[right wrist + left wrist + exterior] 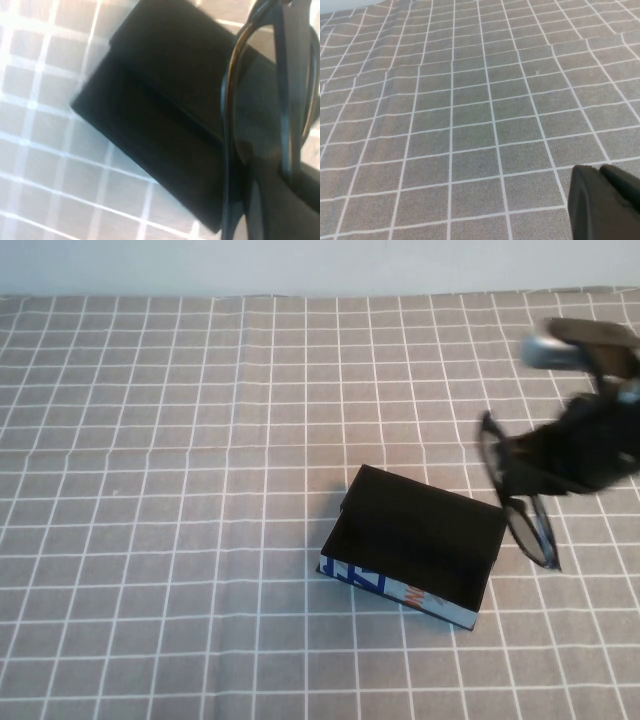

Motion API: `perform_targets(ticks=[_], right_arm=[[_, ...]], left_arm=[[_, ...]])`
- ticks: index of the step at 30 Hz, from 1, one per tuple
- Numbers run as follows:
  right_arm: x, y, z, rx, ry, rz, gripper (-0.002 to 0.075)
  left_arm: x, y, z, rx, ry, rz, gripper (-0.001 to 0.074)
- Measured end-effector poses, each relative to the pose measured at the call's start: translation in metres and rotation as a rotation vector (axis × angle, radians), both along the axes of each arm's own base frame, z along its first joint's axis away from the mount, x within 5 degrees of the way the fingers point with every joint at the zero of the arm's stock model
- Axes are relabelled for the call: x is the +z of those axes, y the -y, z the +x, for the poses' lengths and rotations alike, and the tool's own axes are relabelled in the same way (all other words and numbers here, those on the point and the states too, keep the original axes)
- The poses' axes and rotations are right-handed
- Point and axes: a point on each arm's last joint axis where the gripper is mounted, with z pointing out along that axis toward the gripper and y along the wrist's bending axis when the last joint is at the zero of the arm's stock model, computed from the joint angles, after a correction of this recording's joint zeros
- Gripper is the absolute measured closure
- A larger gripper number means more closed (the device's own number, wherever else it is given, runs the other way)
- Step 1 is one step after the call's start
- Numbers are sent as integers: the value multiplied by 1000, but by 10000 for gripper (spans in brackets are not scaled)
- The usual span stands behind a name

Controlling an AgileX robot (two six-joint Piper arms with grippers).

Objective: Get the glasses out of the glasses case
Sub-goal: Place the glasses on the table

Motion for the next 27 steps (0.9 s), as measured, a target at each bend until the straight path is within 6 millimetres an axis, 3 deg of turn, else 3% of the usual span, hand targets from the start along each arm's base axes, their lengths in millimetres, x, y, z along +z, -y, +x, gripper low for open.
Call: perform_targets(ticks=[4, 10, 20, 23, 27], right_arm=[[-18, 31, -26, -196, -25, 153, 715], [-75, 57, -59, -317, -71, 87, 715], [-114, 64, -52, -253, -124, -84, 708], [-119, 64, -47, -243, -143, -100, 643], [-119, 63, -42, -238, -135, -103, 460]], left_arm=[[0, 0, 0, 0, 0, 0, 740], [0, 0, 0, 0, 0, 0, 740], [0, 0, 0, 0, 0, 0, 740], [0, 0, 0, 0, 0, 0, 740], [0, 0, 0, 0, 0, 0, 740]])
